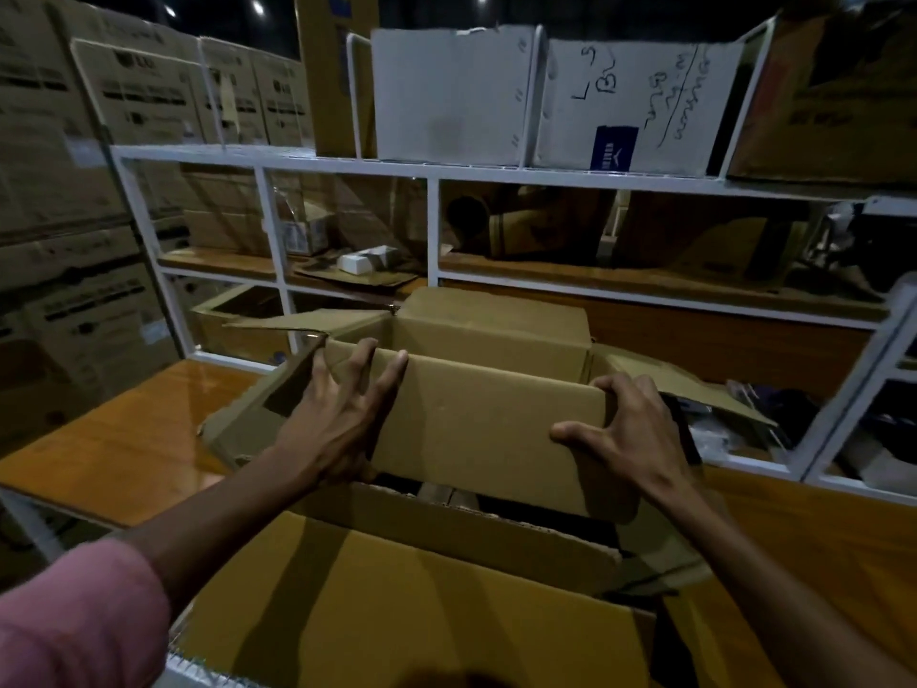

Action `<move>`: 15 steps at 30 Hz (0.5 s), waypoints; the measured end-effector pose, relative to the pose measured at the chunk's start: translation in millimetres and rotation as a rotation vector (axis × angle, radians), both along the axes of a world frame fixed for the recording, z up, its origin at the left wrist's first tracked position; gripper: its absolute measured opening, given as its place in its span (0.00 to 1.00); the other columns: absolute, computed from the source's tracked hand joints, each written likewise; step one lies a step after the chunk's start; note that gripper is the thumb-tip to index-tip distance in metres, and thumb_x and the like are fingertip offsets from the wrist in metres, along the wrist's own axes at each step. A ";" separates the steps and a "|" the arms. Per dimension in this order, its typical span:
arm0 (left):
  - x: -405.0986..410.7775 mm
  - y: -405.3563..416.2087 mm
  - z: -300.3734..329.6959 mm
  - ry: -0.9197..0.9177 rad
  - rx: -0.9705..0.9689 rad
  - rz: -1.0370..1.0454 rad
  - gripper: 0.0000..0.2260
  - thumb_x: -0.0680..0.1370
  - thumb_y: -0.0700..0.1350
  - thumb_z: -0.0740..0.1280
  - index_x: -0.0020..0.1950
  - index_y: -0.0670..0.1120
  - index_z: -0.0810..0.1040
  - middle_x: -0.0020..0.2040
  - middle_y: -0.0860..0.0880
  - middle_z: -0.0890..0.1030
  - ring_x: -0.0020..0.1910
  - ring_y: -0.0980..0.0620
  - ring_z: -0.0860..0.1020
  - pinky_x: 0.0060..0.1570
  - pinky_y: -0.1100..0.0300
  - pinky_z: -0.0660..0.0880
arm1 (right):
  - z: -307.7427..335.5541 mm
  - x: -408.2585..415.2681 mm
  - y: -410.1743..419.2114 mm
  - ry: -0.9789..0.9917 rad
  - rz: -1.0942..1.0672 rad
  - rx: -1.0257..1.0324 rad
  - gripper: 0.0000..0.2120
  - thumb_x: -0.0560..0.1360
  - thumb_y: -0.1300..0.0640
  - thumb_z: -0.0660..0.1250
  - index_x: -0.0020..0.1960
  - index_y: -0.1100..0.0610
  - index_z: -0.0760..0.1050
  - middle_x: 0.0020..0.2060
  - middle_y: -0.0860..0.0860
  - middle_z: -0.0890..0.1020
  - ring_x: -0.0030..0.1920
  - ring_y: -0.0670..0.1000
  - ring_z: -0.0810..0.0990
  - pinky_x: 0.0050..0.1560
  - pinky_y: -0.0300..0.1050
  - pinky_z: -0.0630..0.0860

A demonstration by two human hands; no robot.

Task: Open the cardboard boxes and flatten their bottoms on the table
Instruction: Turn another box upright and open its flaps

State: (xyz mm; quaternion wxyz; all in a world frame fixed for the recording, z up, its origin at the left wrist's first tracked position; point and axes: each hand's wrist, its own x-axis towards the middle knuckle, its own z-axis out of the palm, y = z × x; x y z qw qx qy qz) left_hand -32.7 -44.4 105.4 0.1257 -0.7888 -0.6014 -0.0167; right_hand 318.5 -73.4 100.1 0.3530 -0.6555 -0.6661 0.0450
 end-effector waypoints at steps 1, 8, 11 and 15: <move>-0.7 6.1 -3.7 0.000 0.005 -0.007 0.67 0.61 0.64 0.80 0.80 0.59 0.32 0.81 0.42 0.37 0.74 0.20 0.45 0.67 0.22 0.60 | 0.1 -2.9 2.7 -0.001 -0.008 -0.019 0.36 0.63 0.34 0.77 0.64 0.50 0.72 0.55 0.51 0.70 0.55 0.54 0.73 0.49 0.52 0.77; -11.4 29.8 -21.4 -0.042 -0.082 -0.052 0.63 0.64 0.64 0.78 0.78 0.60 0.29 0.79 0.42 0.38 0.73 0.21 0.51 0.66 0.28 0.68 | -6.3 -16.3 17.1 0.004 -0.033 -0.105 0.35 0.63 0.36 0.79 0.64 0.51 0.73 0.56 0.51 0.70 0.56 0.53 0.72 0.49 0.48 0.73; -21.3 34.6 -35.2 -0.019 -0.168 -0.081 0.63 0.66 0.64 0.78 0.75 0.61 0.25 0.79 0.42 0.36 0.74 0.23 0.52 0.66 0.30 0.68 | -17.1 -22.2 17.8 0.029 -0.020 -0.173 0.34 0.64 0.38 0.79 0.63 0.50 0.72 0.58 0.50 0.70 0.57 0.52 0.71 0.49 0.47 0.70; -23.1 50.1 -43.4 0.049 -0.386 -0.065 0.70 0.58 0.67 0.79 0.71 0.64 0.20 0.80 0.44 0.33 0.75 0.24 0.51 0.69 0.27 0.62 | -29.0 -29.5 22.1 0.023 -0.032 -0.295 0.32 0.67 0.39 0.78 0.65 0.49 0.72 0.65 0.53 0.71 0.61 0.53 0.72 0.55 0.50 0.74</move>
